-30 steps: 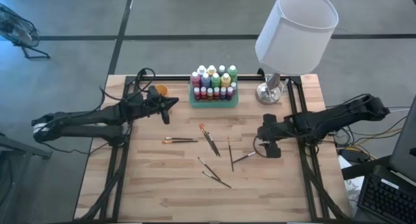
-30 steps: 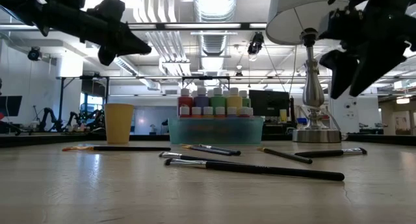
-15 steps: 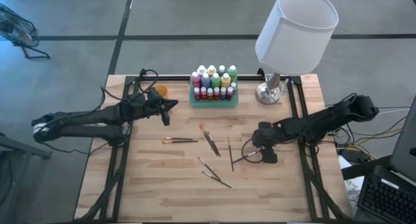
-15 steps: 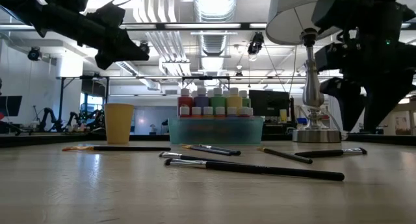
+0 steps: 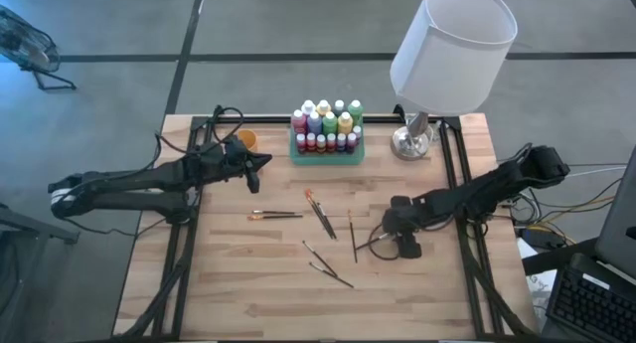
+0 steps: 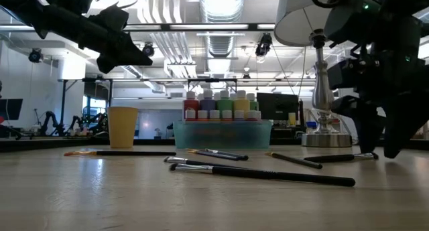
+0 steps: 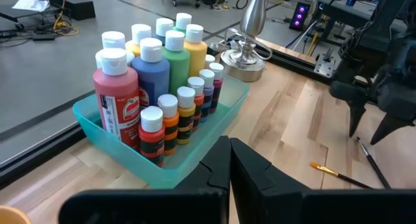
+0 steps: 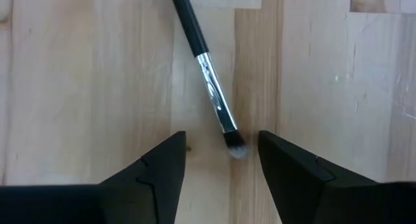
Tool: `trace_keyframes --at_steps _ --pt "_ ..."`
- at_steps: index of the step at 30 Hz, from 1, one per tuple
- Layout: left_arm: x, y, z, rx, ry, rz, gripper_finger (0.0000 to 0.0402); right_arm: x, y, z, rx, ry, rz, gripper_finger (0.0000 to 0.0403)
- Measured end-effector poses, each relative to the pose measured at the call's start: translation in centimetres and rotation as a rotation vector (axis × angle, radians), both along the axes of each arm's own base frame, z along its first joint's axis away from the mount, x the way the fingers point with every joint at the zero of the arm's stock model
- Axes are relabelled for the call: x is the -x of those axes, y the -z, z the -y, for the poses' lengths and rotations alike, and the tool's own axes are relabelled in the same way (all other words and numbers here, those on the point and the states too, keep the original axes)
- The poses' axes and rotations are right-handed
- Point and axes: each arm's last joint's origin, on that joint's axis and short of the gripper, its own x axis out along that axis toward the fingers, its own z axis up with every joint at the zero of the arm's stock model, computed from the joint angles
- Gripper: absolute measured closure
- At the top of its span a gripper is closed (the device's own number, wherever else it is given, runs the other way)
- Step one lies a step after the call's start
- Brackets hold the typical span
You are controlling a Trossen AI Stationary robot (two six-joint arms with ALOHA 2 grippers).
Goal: Pick & Place Paint Supplies
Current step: Put the silver paintbrush into the orange cup
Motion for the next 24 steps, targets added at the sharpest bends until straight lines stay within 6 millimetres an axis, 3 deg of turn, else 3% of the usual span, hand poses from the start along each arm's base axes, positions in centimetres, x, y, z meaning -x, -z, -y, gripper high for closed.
trace_keyframes --at_steps 11,24 --pt "0.00 0.00 -0.01 -0.003 0.000 -0.002 0.0396 0.30 0.29 -0.64 0.029 0.014 0.023 0.0252" --pt "0.02 0.02 -0.03 -0.032 -0.003 -0.019 0.0396 0.39 0.34 -0.65 0.025 0.007 0.014 0.0353"
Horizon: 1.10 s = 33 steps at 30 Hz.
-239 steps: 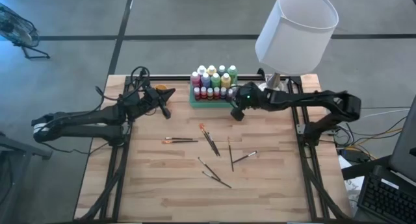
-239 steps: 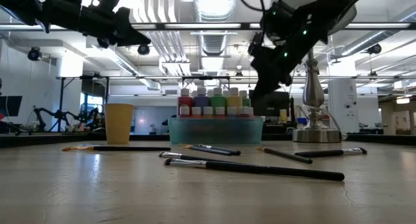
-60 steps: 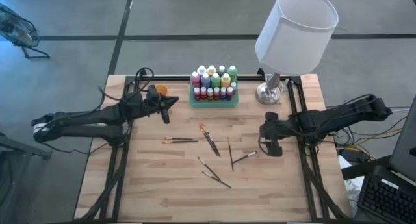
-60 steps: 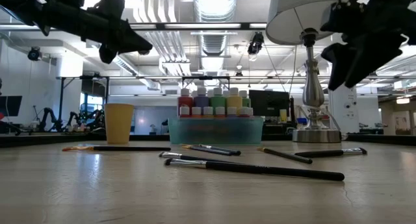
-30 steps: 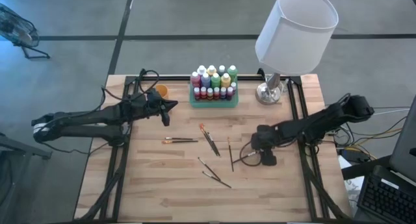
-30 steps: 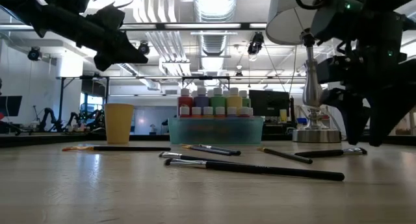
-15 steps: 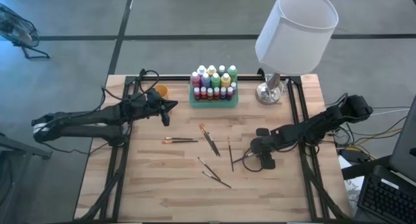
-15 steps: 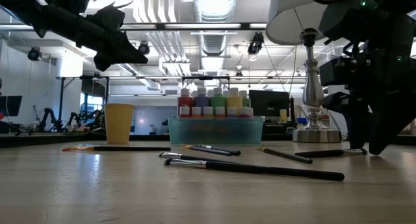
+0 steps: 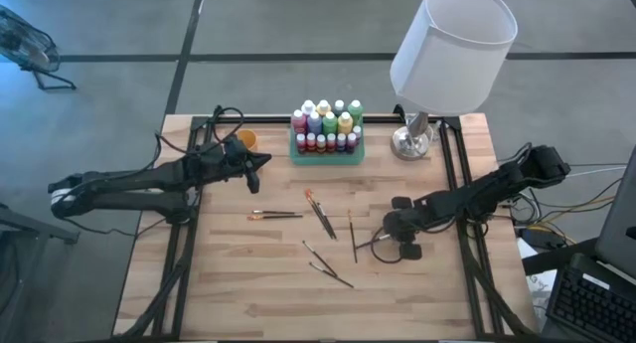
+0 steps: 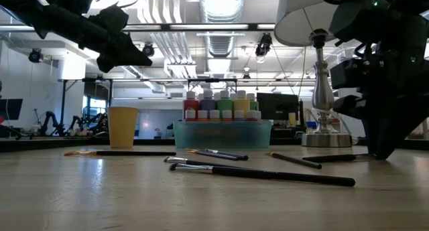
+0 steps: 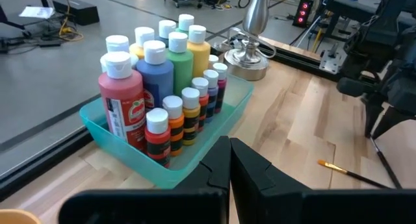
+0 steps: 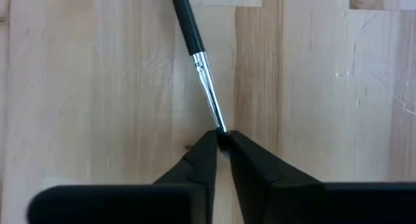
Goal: Pick & Place Paint Supplies
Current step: Put the silver paintbrush into the orange cup
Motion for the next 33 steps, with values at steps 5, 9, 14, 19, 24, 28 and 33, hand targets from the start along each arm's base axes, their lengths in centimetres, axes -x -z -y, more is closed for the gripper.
trace_keyframes --at_steps 5,9,14,19,24,28,33 --pt "0.0 0.0 0.0 0.010 0.009 0.005 0.0396 0.2 0.0 0.0 -0.005 0.001 -0.021 0.0390" --pt "0.0 0.0 0.0 0.024 0.006 0.012 0.0396 0.7 -0.2 0.1 -0.004 0.006 -0.052 0.0393" --pt "0.0 0.0 0.0 0.045 0.000 0.023 0.0396 1.4 -1.2 0.3 -0.004 0.018 -0.055 0.0394" --pt "-0.1 0.0 0.1 0.136 0.010 0.066 0.0375 1.8 -3.1 0.6 0.029 0.032 -0.011 0.0394" --pt "-0.4 0.3 0.2 0.279 0.019 0.104 0.0294 1.8 -5.6 0.6 0.116 -0.009 0.105 0.0394" --pt "-0.8 0.7 0.2 0.441 0.024 0.140 0.0230 1.3 -7.8 0.4 0.255 -0.090 0.221 0.0394" --pt "-1.7 1.1 0.6 0.621 0.156 0.151 0.0186 0.3 -10.5 -0.2 0.417 -0.194 0.326 0.0394"
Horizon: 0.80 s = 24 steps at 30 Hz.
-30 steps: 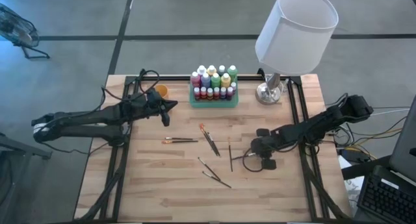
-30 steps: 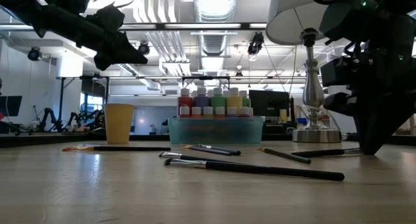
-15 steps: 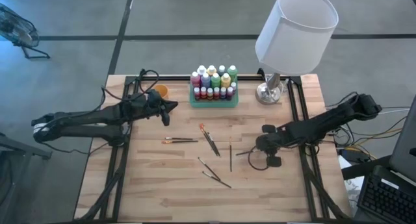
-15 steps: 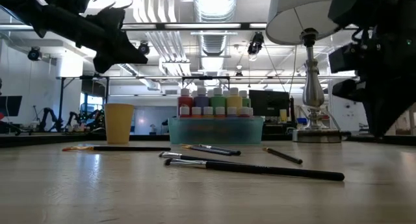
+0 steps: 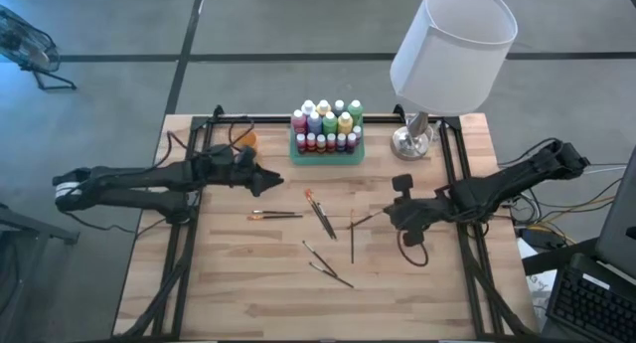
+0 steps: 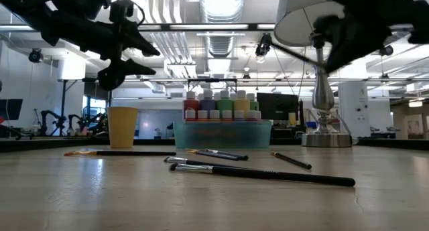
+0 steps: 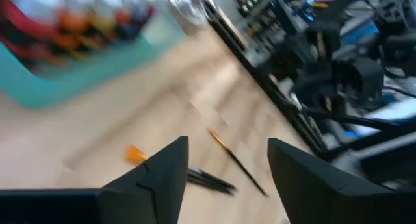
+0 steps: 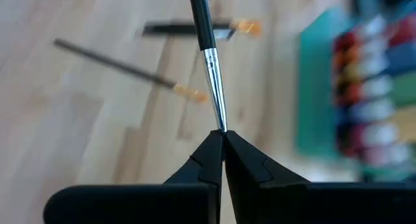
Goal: Pick & Place Paint Supplies
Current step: Put the silver paintbrush into the orange cup
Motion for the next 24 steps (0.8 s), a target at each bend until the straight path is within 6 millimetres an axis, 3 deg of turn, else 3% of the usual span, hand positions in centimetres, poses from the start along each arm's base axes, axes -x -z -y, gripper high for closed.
trace_keyframes --at_steps 7,13,19,24 --pt "-2.0 0.0 0.6 0.140 0.146 0.062 0.0178 -0.8 -2.8 -1.4 0.128 -0.098 0.137 0.0394" --pt "-3.9 -0.4 0.8 0.231 0.222 0.066 0.0179 -1.4 -3.5 -3.1 0.213 -0.223 0.153 0.0394" --pt "-6.1 -1.1 0.9 0.314 0.260 0.043 0.0179 -2.8 -2.8 -5.2 0.443 -0.302 0.100 0.0394" --pt "-8.4 -1.9 1.3 0.353 0.335 0.031 0.0179 -4.4 -1.9 -6.9 0.676 -0.257 0.059 0.0394"
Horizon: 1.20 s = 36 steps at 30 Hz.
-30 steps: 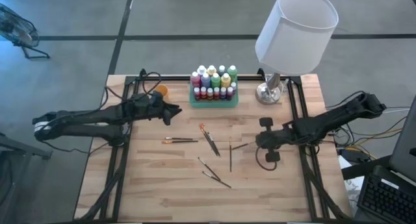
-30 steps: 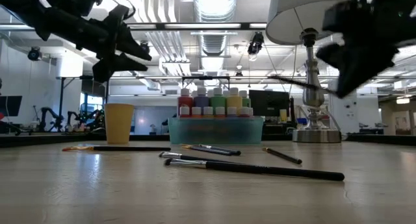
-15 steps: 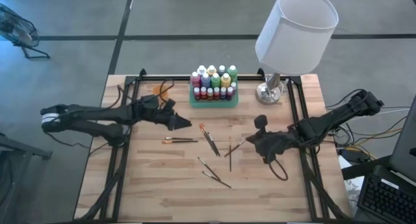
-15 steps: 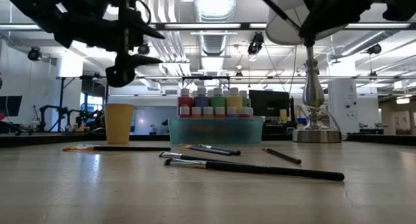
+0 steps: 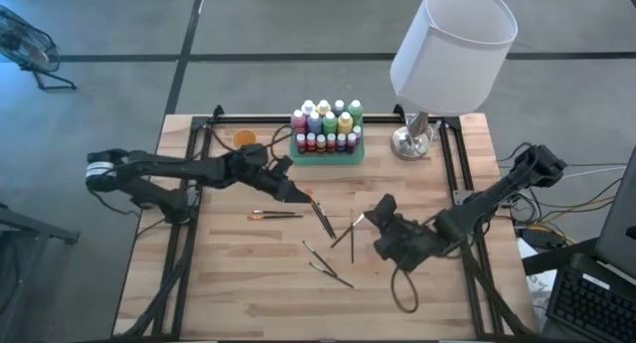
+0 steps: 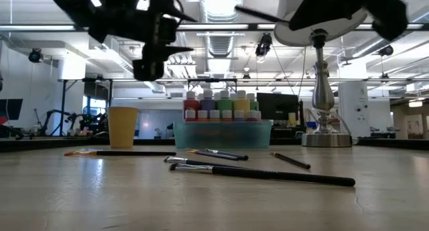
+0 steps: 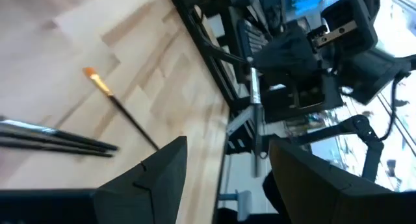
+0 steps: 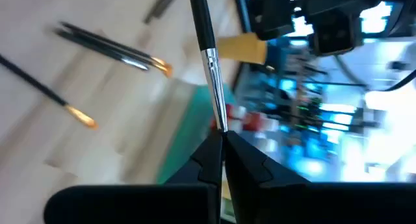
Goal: Pick & Place Paint Supplies
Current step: Put the silver paintbrush into the orange cup
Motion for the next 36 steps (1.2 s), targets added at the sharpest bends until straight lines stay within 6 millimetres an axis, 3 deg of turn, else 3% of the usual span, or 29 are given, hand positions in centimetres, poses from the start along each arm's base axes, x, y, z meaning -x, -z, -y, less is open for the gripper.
trace_keyframes --at_steps 6,18,27,36 --pt "-3.2 -0.6 0.6 0.021 0.097 -0.005 0.0180 -1.7 1.1 -1.6 0.183 0.036 -0.017 0.0394" --pt "-9.7 -0.2 1.1 0.043 0.303 -0.008 0.0180 -3.3 0.9 -2.8 0.198 0.023 -0.025 0.0394" --pt "-12.0 -0.2 1.0 0.019 0.355 0.018 0.0182 -3.3 0.8 -2.9 0.196 0.014 -0.014 0.0394" --pt "-12.7 -0.5 1.0 0.017 0.377 0.033 0.0182 -3.3 0.8 -2.9 0.203 0.036 0.005 0.0394"
